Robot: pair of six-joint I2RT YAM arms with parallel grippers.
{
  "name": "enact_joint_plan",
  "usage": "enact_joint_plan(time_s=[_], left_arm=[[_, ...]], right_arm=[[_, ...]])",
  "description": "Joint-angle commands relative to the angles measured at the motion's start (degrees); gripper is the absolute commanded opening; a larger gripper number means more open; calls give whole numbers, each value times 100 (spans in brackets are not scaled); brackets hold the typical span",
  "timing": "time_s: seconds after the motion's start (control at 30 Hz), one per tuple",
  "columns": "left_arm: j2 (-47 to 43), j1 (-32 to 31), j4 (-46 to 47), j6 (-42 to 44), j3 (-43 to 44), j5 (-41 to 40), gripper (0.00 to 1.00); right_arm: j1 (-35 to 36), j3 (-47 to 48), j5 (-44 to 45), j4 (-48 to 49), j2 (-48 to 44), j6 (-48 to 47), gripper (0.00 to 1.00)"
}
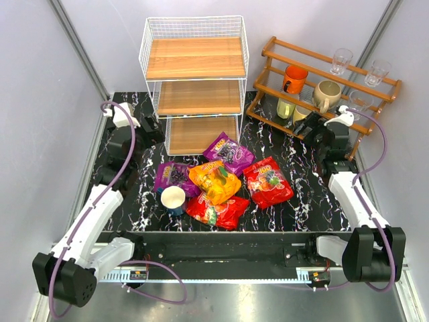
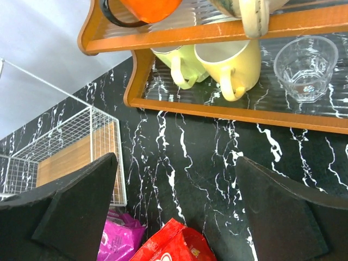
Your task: Place and organize the candy bags onto the shelf
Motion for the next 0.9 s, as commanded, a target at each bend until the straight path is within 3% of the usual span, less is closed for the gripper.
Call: enact_joint_plan(time_s=[0.0, 0.2, 0.3, 0.5, 0.6, 0.87], left_arm=[[-12, 50, -655, -738, 448, 433, 99], [-73, 165, -700, -934, 335, 1153, 99], [-38, 164, -682, -899, 282, 1856, 99], [-160, 85, -761, -662, 10, 2200, 99], [-397, 77, -735, -521, -131, 2156, 99], [-688, 77, -884, -310, -307, 2068, 99]], right_arm=[[-3, 222, -649, -219, -319, -107, 100], [6, 513, -1194, -1070, -179, 68, 100], [145, 346, -1459, -1054, -205, 200, 100], [1725, 521, -588, -1458, 14, -494, 100], [2061, 285, -868, -1048, 199, -380, 98], [2089, -384, -1317, 403, 743, -528, 92]])
